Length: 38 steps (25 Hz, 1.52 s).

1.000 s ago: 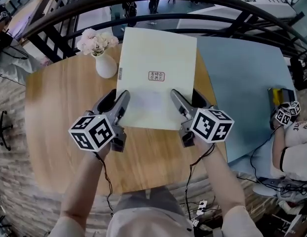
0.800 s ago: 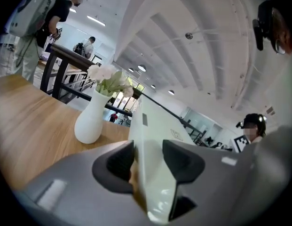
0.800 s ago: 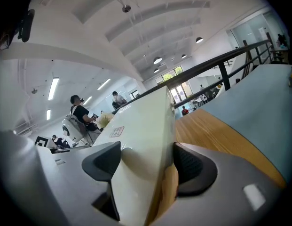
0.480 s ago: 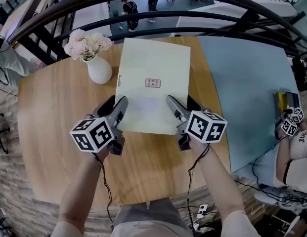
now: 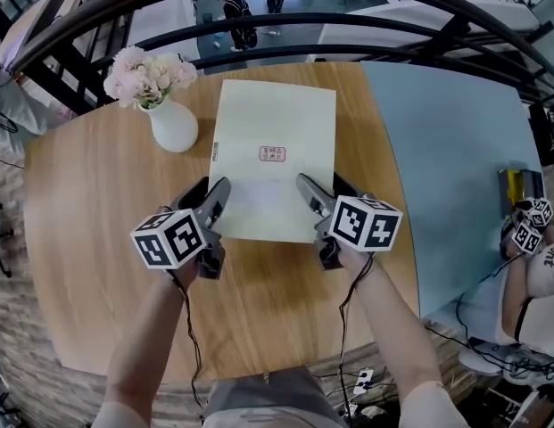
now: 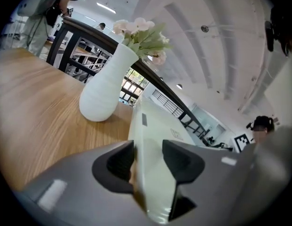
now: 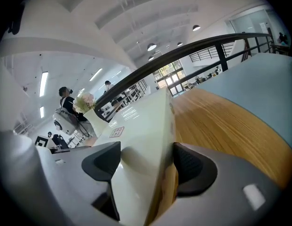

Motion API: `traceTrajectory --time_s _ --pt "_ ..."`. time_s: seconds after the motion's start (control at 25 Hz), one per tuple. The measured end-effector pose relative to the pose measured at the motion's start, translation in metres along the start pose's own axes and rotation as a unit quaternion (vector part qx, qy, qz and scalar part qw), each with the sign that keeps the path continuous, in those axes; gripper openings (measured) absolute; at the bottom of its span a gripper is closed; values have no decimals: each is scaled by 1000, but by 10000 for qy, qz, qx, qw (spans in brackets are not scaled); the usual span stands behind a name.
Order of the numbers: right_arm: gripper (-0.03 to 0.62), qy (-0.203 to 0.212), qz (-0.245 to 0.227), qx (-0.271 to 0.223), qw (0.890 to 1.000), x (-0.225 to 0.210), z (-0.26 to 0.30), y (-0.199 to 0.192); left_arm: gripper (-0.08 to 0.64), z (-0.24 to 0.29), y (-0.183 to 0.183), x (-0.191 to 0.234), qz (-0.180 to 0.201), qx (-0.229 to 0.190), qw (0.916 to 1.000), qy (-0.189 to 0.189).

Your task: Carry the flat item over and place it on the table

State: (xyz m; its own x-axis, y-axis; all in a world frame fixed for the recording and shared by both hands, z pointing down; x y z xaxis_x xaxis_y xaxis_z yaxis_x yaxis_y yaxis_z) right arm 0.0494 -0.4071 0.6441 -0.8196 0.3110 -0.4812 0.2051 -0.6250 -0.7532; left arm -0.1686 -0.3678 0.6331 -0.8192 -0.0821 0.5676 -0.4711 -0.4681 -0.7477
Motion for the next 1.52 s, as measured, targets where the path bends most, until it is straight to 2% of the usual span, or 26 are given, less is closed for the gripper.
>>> traceTrajectory --time_s 0.6,0.92,1.12,1.16,1.24,1.36,1.52 --pt "348 -107 172 392 9990 -24 21 -32 186 17 -31 22 -90 341 9991 227" --pt "357 -48 189 395 9990 -25 26 -30 193 19 -28 22 -33 299 9988 387" --pt "360 -222 100 348 9991 -24 26 -27 196 18 -28 25 -151 244 9993 224" --pt "364 -249 123 350 9990 -24 25 -27 199 16 -29 24 -129 269 9994 164" --pt "417 -258 204 368 9988 -23 21 -28 199 13 -32 20 -9 378 9993 80" --pt "417 -311 150 267 9990 -19 10 -17 199 6 -28 10 284 457 9985 59" --pt "408 -260 -192 44 9995 3 -11 6 198 -10 -9 -12 623 377 9973 -28"
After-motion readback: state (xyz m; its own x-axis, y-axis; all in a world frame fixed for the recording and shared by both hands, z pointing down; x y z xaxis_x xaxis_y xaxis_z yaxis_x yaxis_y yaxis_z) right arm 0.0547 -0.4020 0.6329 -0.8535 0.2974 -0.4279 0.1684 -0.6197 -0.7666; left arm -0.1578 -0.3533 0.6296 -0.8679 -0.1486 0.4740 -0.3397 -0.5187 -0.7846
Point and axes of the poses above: the fingertips, and each gripper's own axes: z forward along the fingers, x to its left, y out of its top, the point moved 2 cm from there along -z, backward along the fingers, and after that the axes turned 9 degrees about -x, right-handed, at the moved point
